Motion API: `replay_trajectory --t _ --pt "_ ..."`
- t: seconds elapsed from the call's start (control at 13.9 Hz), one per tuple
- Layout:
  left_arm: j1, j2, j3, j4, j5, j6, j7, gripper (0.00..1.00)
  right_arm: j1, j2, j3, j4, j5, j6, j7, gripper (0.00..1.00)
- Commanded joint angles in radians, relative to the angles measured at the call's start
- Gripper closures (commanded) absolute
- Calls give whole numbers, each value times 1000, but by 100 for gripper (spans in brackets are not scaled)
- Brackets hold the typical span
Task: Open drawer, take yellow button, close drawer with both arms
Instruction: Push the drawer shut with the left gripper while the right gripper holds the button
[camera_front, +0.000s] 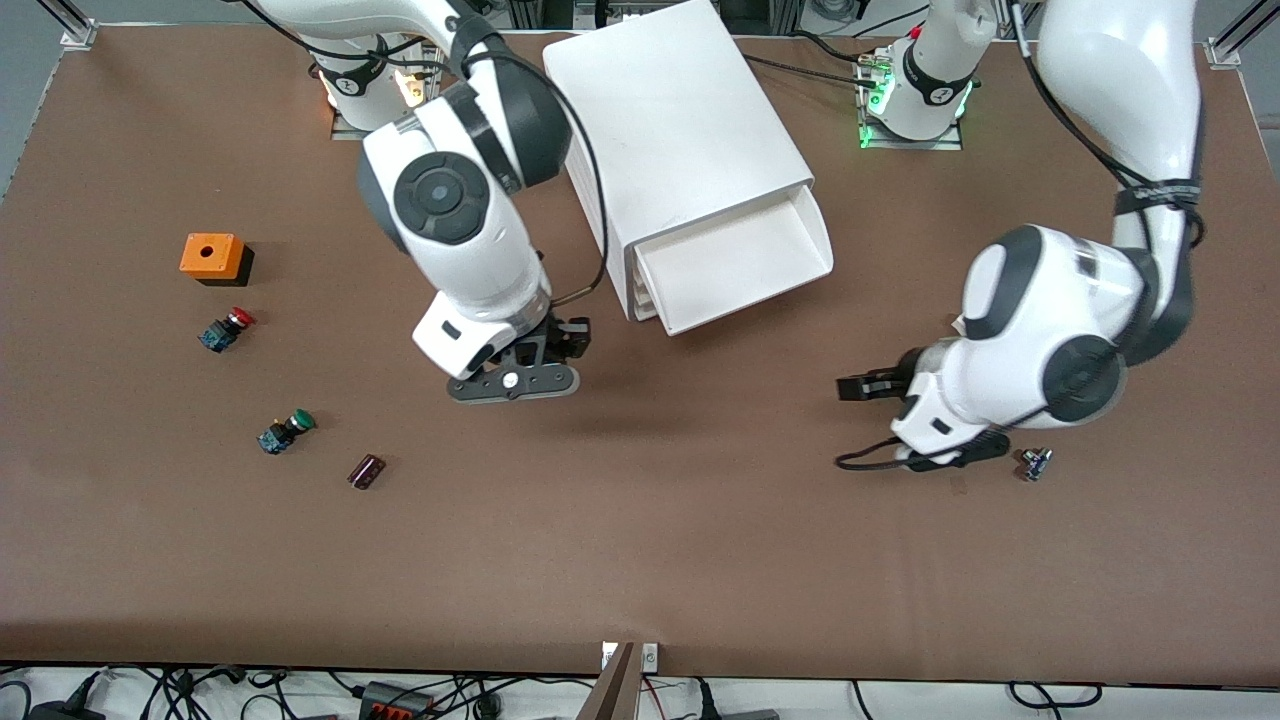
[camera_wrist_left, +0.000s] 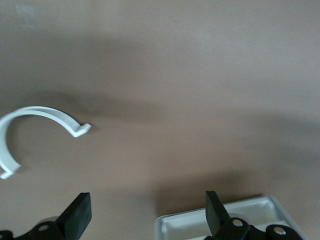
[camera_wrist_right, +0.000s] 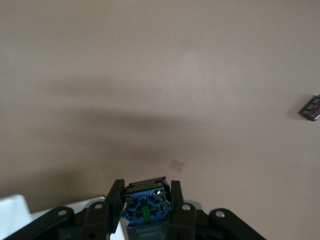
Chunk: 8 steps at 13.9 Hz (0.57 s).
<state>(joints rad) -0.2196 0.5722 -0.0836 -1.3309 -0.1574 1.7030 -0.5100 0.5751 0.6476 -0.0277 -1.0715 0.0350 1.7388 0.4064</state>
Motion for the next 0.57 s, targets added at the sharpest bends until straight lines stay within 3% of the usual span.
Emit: replay_trajectory --t 0.0,0.22,0.5 --pt "-61 -129 -1 -212 27 166 -137 0 -36 -54 11 -135 -3 2 -125 100" --pt "-125 -244 -8 -455 27 392 -253 0 -142 -71 11 -243 -3 8 -289 100" --pt "-142 -253 -82 -510 27 409 -374 0 -253 -71 14 -370 6 65 -411 100"
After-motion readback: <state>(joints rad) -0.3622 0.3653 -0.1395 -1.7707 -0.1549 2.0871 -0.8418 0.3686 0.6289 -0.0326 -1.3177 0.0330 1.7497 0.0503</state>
